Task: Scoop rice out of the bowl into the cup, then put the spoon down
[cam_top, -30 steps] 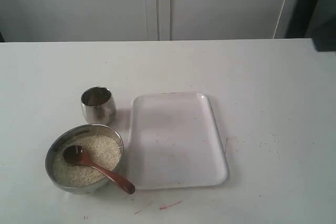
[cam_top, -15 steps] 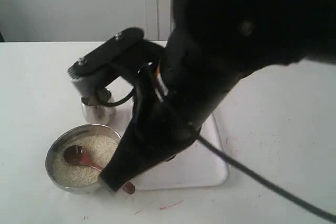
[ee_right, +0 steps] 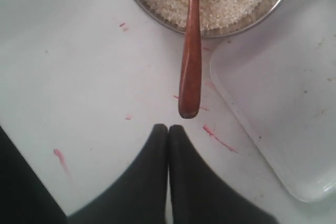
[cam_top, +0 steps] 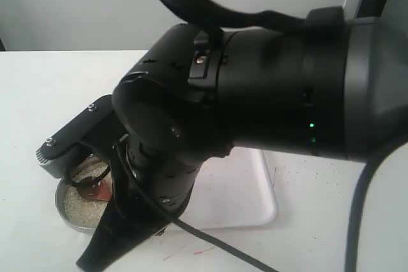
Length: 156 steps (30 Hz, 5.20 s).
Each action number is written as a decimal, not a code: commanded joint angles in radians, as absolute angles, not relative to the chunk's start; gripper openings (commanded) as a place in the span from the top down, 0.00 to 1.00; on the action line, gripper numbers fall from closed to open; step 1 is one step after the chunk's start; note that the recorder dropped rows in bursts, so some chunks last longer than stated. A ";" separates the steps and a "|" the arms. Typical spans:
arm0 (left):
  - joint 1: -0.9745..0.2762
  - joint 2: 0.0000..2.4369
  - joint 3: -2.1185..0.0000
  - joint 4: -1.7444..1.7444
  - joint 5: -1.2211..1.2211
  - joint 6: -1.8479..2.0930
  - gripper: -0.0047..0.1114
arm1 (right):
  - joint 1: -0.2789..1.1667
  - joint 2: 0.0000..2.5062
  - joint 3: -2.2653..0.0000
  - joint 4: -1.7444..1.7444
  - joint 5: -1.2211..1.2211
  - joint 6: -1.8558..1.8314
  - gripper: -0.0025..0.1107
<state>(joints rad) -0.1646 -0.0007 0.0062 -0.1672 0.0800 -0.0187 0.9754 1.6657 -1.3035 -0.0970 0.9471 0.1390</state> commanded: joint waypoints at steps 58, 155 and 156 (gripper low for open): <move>-0.171 0.000 0.000 -0.177 0.076 -0.018 0.84 | 0.974 1.830 -1.304 -0.234 0.813 0.290 0.54; -0.171 0.000 0.000 -0.177 0.076 -0.018 0.84 | 1.204 1.839 -1.219 -1.107 1.221 0.431 0.98; -0.171 0.000 0.000 -0.177 0.076 -0.018 0.84 | 1.193 1.837 -1.201 -1.112 1.221 0.433 0.98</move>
